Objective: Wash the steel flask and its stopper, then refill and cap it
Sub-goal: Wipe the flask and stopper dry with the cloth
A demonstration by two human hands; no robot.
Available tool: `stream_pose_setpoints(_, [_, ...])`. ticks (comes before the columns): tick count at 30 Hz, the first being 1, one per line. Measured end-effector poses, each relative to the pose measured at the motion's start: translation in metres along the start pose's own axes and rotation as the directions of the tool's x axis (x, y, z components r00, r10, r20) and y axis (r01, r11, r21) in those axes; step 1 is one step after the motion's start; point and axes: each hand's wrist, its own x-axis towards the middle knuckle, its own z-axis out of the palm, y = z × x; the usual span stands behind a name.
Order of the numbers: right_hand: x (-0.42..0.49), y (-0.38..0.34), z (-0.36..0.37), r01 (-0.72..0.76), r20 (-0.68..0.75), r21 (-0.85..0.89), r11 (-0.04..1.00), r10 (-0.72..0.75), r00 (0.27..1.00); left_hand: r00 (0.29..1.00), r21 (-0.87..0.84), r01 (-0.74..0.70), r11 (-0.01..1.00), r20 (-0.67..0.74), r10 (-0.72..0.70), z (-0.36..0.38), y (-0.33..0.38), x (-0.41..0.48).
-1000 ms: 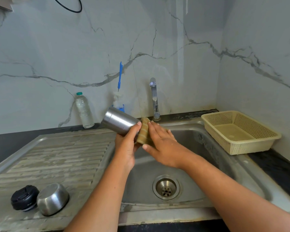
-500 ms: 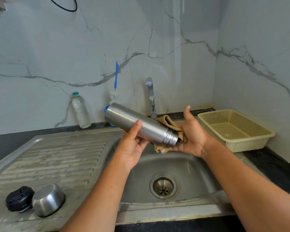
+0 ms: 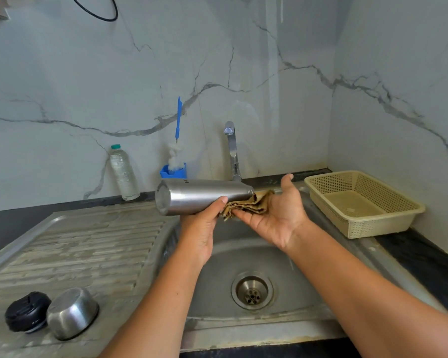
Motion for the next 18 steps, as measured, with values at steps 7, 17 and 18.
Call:
stream_pose_setpoints(7, [-0.007,0.016,0.014,0.116,0.139,-0.416,0.902,-0.063,0.988,0.997,0.212,-0.061,0.975,0.050,0.052,0.002,-0.001,-0.004])
stream_pose_setpoints(17, [-0.003,0.020,0.008,0.139,0.083,-0.912,0.386,-0.157,0.984,0.999,0.232,-0.004,0.973,0.047,-0.008,0.003,0.007,-0.010])
stream_pose_setpoints(18, [-0.002,0.016,0.006,0.146,0.094,-0.936,0.321,-0.172,0.981,0.998,0.233,0.009,0.972,0.062,-0.024,0.002,0.007,-0.010])
